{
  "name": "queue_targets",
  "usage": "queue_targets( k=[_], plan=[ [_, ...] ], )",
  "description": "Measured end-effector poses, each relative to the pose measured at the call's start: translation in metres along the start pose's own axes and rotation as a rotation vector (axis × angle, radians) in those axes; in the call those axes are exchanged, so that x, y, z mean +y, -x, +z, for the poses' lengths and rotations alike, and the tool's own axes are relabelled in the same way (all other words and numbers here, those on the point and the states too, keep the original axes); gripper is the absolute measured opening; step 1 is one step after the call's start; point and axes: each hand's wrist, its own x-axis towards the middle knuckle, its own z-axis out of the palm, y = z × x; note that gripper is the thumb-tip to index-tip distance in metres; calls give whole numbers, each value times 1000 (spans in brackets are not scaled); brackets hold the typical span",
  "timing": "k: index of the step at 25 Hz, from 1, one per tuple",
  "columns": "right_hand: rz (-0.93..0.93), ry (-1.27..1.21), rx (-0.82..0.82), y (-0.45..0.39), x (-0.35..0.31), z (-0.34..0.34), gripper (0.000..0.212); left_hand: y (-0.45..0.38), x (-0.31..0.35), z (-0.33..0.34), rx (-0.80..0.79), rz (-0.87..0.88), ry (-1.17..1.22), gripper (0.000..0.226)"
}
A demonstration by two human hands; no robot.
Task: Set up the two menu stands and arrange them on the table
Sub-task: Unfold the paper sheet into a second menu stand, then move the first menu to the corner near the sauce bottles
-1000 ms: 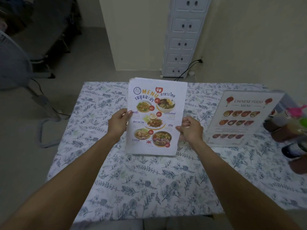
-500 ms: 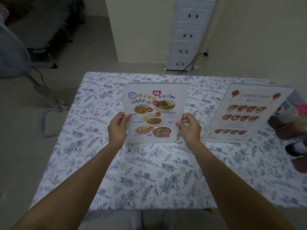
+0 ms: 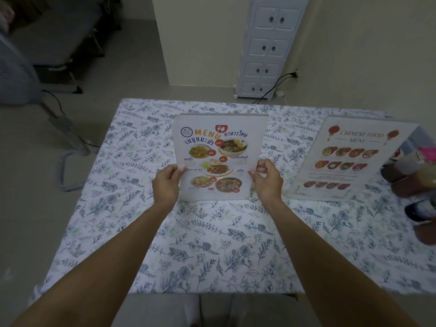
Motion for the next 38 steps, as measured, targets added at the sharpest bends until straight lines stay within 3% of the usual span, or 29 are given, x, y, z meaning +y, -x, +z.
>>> queue_targets(
  k=[6, 8, 11, 15, 19, 23, 26, 31, 36, 38],
  plan=[
    [101, -94, -7, 6, 9, 0, 20, 12, -5, 8, -84, -147, -46, 36],
    [93, -84, 30, 11, 12, -5, 26, 22, -4, 16, -1, -191, -74, 53],
    [99, -59, 71, 20, 13, -21, 25, 48, 0, 31, 171, -106, -127, 40],
    [92, -59, 122, 32, 18, -57, 31, 85, 9, 67, -59, 119, -45, 22],
    [74, -91, 250, 32, 36, -114, 35, 107, 38, 116, -282, 206, 14, 23],
    [70, -74, 387, 14, 58, -185, 38, 125, 63, 171, -348, 207, 44, 25],
    [66, -104, 441, -14, 78, -227, 34, 125, 79, 217, -309, 175, 66, 29],
    [61, -144, 388, -73, 110, -267, 27, 117, 90, 289, -148, 45, 166, 45],
    [52, -220, 174, -111, 135, -266, 26, 107, 72, 317, -100, 53, 251, 19],
    [71, -260, 113, -118, 143, -263, 23, 103, 64, 320, -106, 47, 288, 19]
  ],
)
